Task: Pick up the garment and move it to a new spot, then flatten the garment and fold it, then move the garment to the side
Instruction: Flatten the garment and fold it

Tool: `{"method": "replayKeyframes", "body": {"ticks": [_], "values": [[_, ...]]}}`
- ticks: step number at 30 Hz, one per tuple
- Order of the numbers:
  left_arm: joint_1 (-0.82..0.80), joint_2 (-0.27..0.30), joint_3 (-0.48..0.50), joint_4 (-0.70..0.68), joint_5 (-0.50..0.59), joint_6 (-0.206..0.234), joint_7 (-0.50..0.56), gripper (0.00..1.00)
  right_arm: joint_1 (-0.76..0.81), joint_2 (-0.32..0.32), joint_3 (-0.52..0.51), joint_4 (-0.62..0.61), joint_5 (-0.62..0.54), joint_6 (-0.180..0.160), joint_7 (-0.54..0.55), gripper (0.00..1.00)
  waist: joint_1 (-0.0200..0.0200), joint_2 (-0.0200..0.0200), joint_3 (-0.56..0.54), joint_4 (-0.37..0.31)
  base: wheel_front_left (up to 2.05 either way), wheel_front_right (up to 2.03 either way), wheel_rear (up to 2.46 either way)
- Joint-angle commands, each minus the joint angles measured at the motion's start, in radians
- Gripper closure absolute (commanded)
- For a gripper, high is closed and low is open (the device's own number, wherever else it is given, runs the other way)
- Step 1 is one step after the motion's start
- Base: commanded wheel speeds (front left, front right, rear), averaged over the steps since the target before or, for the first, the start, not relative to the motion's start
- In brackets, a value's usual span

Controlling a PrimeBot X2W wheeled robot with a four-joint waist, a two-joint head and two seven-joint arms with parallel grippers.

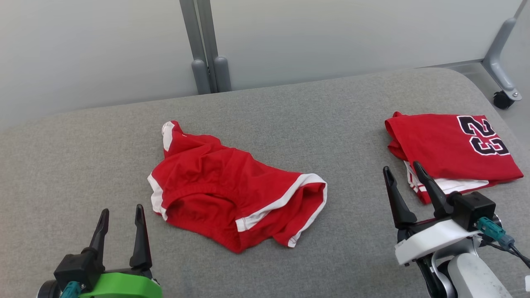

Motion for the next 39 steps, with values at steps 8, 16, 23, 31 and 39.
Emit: {"method": "replayKeyframes", "body": {"ticks": [8, 16, 23, 31, 39], "values": [[-0.04, -0.023, -0.07, 0.032, -0.012, -0.068, 0.074, 0.0, -0.023, -0.016, 0.017, 0.006, 0.005, 0.0, -0.003, 0.0, 0.0, 0.0, 0.005, -0.022, 0.0, 0.0, 0.0], [-0.114, -0.047, -0.168, 0.083, -0.174, -0.181, 0.396, 0.0, -0.058, -0.04, 0.047, 0.009, 0.009, 0.0, -0.003, 0.0, 0.0, 0.0, 0.032, -0.066, 0.0, 0.0, 0.0], [-0.181, -0.034, -0.203, 0.123, -0.31, -0.211, 0.604, 0.0, -0.079, -0.023, 0.047, 0.004, 0.014, 0.0, -0.003, 0.0, 0.0, 0.0, 0.084, -0.122, 0.0, 0.0, 0.0], [-0.23, -0.018, -0.208, 0.189, -0.368, -0.221, 0.632, 0.0, -0.086, -0.007, 0.038, 0.003, 0.01, 0.0, -0.003, 0.0, 0.0, 0.0, 0.106, -0.161, 0.0, 0.0, 0.0], [-0.25, -0.004, -0.224, 0.196, -0.388, -0.225, 0.612, 1.0, -0.071, -0.006, 0.028, 0.006, 0.005, 0.0, -0.003, 0.0, 0.0, 0.0, 0.097, -0.139, 0.0, 0.0, 0.0]]}}
